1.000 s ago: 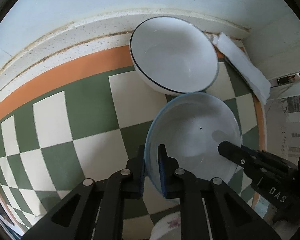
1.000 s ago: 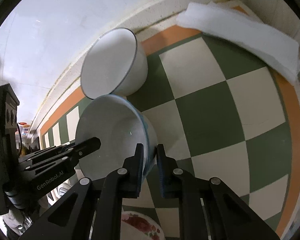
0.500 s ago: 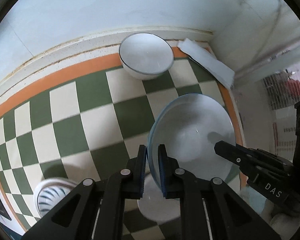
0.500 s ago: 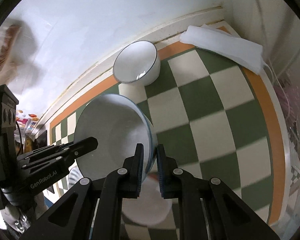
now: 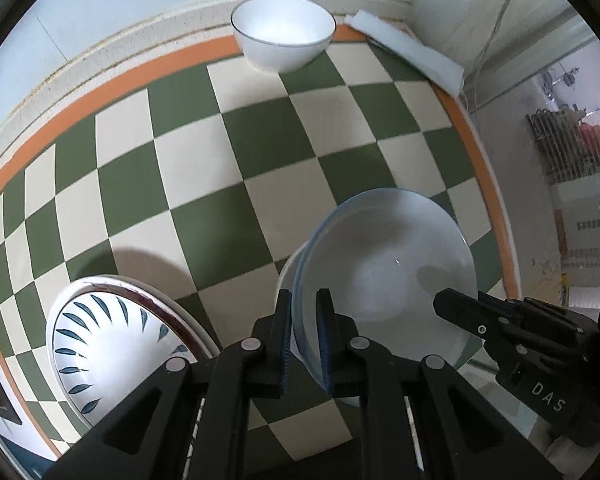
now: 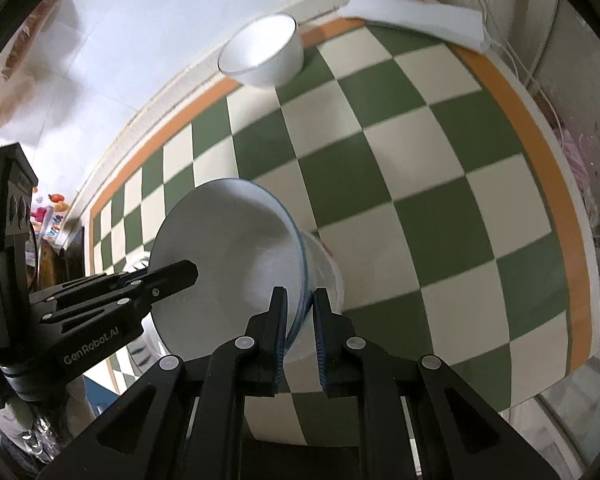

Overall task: Organize plates and bowls
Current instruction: 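Carry the nested bowls to the black-rimmed bowl and lower them inside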

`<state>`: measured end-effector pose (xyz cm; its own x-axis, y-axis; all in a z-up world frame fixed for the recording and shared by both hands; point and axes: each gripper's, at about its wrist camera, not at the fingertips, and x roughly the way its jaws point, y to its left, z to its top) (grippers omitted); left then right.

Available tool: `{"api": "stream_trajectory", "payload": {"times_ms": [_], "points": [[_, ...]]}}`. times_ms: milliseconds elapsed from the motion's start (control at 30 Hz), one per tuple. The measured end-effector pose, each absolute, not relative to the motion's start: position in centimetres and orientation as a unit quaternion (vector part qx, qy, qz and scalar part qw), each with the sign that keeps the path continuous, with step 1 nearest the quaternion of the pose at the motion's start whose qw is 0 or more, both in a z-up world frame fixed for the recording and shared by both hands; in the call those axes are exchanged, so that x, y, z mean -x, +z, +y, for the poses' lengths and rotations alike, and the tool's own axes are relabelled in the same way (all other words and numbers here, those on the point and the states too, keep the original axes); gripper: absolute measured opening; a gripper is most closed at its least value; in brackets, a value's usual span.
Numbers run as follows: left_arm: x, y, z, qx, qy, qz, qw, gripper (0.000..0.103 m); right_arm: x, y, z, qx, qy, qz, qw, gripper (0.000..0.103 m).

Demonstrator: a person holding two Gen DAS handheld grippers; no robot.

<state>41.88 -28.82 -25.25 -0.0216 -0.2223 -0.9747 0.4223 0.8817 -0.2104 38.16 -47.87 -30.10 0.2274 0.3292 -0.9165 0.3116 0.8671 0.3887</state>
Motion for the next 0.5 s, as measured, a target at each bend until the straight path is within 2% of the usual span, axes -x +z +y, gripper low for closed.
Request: {"api": "stream_trajectory", "payload": {"times_ms": [500], "points": [[-41.5, -27.0, -29.3, -0.096, -0.224, 0.687, 0.684, 0.01, -38.5, -31.8, -47.6, -0.251, 0.004, 0.636, 0.73, 0.015]]}}
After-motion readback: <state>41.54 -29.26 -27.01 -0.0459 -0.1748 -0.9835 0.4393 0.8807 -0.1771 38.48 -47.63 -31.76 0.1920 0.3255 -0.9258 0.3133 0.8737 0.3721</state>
